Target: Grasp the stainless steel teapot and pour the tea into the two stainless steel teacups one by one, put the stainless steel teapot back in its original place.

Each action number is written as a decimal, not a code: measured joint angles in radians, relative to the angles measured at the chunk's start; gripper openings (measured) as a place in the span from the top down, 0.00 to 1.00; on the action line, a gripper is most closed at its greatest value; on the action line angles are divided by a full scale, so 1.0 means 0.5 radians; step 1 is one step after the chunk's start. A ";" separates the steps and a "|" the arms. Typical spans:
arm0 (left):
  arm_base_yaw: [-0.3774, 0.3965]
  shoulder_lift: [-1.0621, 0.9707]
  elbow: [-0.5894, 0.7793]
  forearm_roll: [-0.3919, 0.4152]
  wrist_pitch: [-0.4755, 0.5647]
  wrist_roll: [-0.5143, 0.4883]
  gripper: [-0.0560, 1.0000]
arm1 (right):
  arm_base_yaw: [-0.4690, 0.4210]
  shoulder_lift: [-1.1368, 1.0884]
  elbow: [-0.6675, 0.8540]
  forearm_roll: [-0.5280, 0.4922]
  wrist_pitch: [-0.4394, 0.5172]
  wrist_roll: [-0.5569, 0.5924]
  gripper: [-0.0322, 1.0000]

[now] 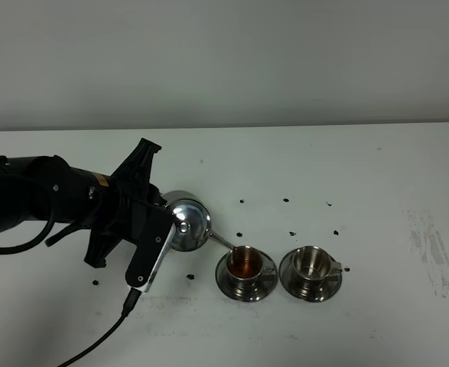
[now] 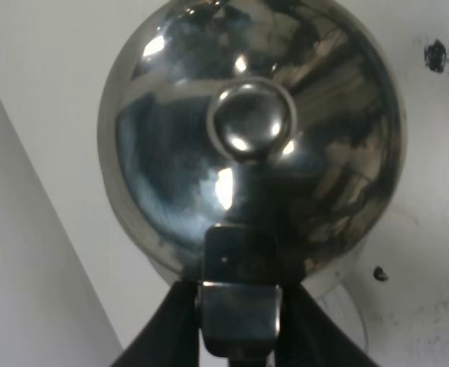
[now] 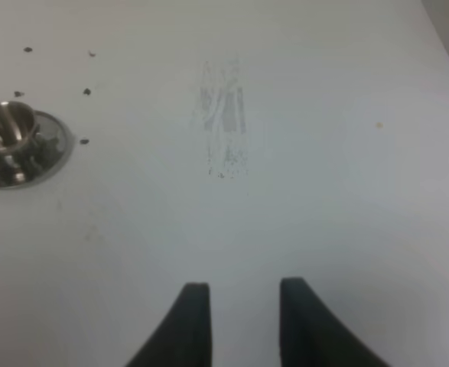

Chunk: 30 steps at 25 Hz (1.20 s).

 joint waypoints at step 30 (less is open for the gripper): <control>-0.036 0.000 0.000 0.103 -0.045 0.000 0.74 | 0.000 0.000 0.000 0.000 0.000 0.000 0.75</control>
